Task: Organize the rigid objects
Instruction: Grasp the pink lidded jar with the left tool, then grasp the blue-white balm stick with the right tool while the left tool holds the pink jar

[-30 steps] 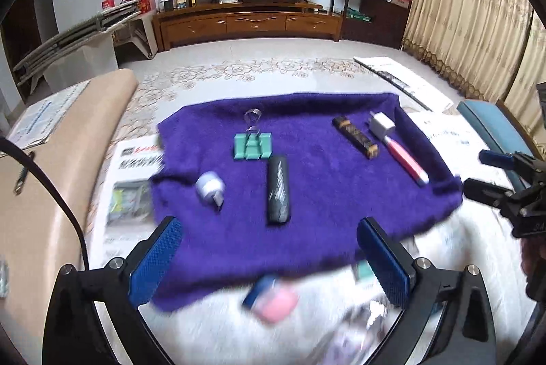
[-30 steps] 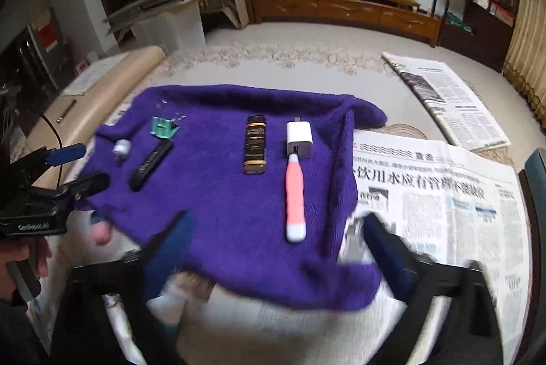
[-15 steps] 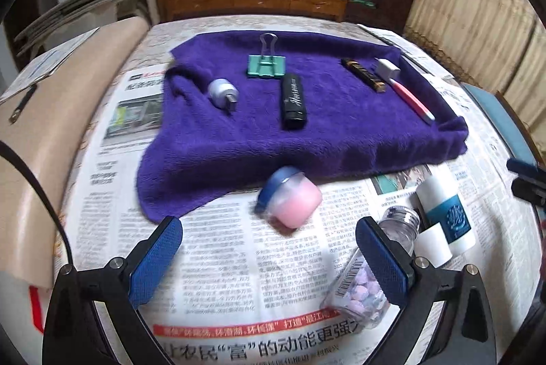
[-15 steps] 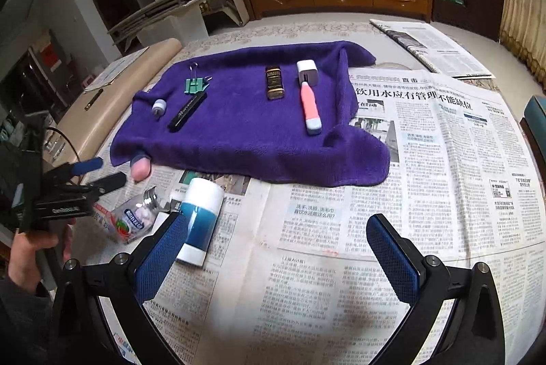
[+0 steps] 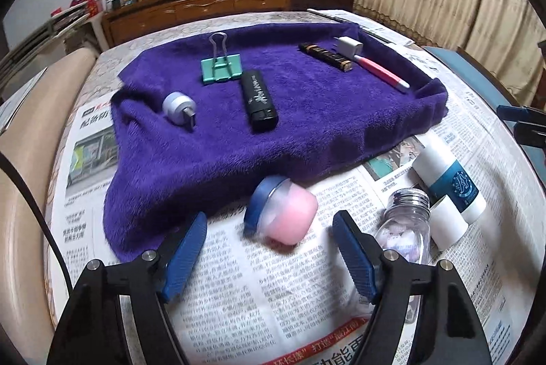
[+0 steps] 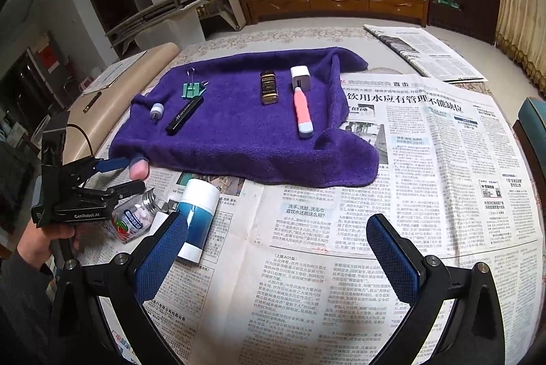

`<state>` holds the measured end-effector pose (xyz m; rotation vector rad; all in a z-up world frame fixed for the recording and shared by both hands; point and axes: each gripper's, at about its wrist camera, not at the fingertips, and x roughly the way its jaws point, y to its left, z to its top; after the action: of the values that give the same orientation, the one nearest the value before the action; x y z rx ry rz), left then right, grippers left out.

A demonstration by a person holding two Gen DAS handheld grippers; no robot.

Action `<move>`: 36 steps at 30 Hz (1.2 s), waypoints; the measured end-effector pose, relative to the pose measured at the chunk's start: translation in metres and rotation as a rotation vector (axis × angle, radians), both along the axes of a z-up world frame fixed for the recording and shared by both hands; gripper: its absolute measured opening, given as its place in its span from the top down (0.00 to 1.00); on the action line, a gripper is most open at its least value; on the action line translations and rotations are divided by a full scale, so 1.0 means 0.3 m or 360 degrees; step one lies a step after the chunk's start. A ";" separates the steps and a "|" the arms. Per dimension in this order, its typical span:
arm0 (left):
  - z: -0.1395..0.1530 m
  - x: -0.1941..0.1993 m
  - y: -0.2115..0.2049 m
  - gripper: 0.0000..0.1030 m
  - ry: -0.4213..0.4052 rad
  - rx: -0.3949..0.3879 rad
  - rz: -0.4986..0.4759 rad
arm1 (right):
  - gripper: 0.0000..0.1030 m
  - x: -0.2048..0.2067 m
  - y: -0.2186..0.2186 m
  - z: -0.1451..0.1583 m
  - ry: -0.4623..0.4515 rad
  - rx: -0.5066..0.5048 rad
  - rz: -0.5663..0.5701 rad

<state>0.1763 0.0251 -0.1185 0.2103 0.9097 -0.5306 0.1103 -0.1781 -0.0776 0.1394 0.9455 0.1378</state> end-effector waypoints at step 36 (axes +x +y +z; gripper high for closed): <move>0.032 -0.131 0.100 0.61 -0.0057 -0.0239 0.0052 | 0.00 0.040 0.219 -0.114 0.0059 -0.0031 0.0057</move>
<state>0.1370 0.0551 -0.1090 0.0690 0.8331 -0.5606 0.1222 -0.1123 -0.1118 0.1076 0.9866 0.1598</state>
